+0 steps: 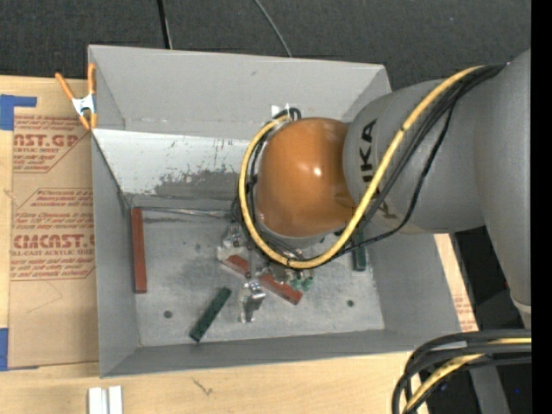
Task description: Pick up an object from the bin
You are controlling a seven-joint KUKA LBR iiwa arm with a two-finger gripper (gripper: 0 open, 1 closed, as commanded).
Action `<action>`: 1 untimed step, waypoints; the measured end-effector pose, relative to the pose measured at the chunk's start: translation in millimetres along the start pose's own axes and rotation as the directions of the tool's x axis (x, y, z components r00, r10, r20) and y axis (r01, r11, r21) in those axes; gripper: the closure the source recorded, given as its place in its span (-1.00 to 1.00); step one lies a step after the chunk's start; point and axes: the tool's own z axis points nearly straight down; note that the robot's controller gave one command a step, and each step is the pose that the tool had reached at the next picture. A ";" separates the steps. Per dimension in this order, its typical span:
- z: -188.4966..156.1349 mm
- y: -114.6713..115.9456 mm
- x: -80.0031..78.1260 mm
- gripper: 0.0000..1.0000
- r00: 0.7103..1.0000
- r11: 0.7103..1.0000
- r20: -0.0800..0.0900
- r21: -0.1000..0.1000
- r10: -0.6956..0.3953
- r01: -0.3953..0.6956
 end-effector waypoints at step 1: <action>78.6 13.7 4.2 1.00 0.990 0.990 -0.003 -0.002 -0.139 0.139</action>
Offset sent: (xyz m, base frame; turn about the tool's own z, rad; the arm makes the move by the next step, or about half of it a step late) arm 0.0000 0.0000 0.0000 0.0000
